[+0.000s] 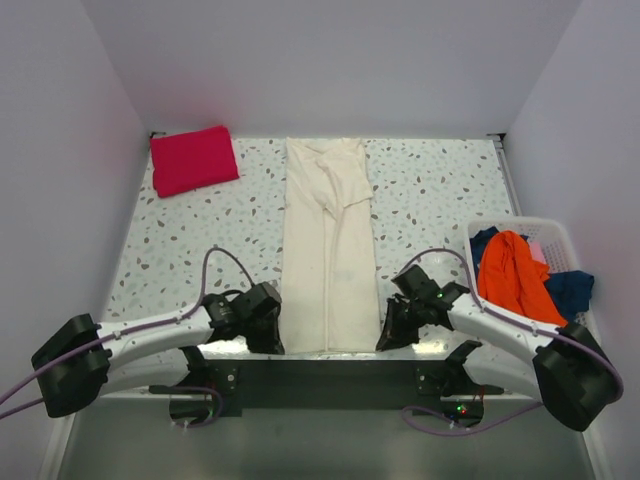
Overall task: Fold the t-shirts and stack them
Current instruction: Fold the tshirt
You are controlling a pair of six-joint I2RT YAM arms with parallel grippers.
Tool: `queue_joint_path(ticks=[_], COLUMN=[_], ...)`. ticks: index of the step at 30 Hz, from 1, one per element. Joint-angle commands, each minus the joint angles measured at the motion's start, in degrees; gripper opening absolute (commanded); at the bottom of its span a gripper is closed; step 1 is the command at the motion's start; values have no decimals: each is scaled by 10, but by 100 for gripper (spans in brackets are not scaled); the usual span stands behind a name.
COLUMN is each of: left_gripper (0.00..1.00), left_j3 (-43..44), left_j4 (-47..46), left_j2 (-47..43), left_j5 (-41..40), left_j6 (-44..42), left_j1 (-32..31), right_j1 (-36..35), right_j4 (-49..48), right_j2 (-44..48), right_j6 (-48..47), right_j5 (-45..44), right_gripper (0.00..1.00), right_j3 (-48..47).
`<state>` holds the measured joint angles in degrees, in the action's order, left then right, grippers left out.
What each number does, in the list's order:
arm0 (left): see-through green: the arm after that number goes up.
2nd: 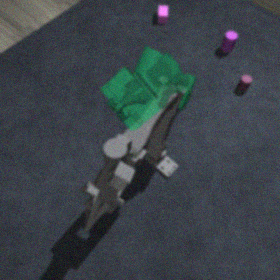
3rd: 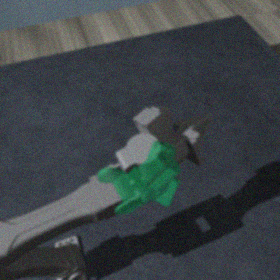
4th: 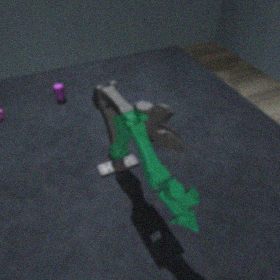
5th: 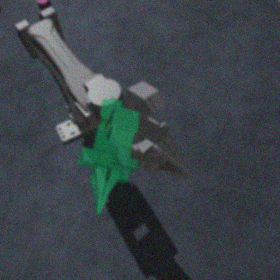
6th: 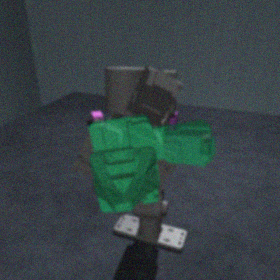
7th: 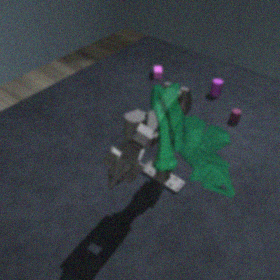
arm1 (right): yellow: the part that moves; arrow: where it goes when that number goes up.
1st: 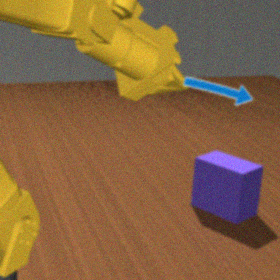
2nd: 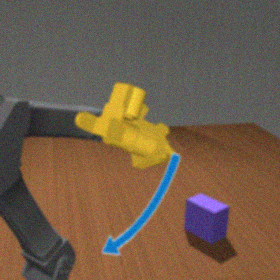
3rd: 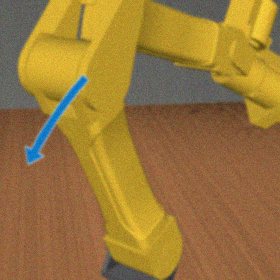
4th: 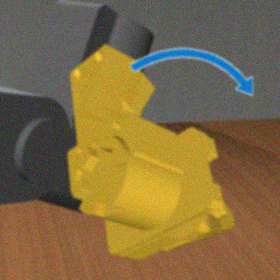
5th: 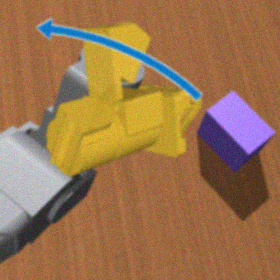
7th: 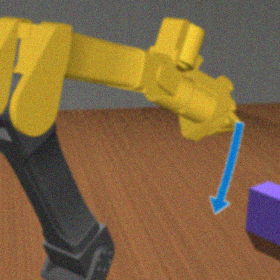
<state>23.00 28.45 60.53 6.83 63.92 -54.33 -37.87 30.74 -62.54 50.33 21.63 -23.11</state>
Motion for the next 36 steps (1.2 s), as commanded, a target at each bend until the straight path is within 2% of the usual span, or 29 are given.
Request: queue_joint_path(ticks=[1,6,9,12,16,21,25,36], left_gripper=[0,0,0,0,0,0,0,0], left_j3=[29,73,120,163,195,278,325,427], left_j4=[40,45,45,40,4,-20,-34,-66], left_j2=[5,13,40,67,97,167,223,371], left_j5=[-36,-67,-104,-119,-99,-107,-104,-96], left_j6=[-4,-27,-59,-99,-151,-208,-228,-241], left_j1=[-30,-30,-26,0,74,115,156,232], right_j1=[-2,-2,-2,-2,-3,2,19,114], right_j4=[100,136,124,101,74,28,3,-58], right_j2=[38,34,9,-35,-87,-172,-231,-358], right_j6=[-55,-86,-98,-115,-134,-139,-141,-142], right_j5=[-17,-65,-90,-115,-151,-214,-231,-198], right_gripper=[0,0,0,0,0,0,0,0], right_j3=[-39,-121,-168,-214,-264,-328,-372,-475])
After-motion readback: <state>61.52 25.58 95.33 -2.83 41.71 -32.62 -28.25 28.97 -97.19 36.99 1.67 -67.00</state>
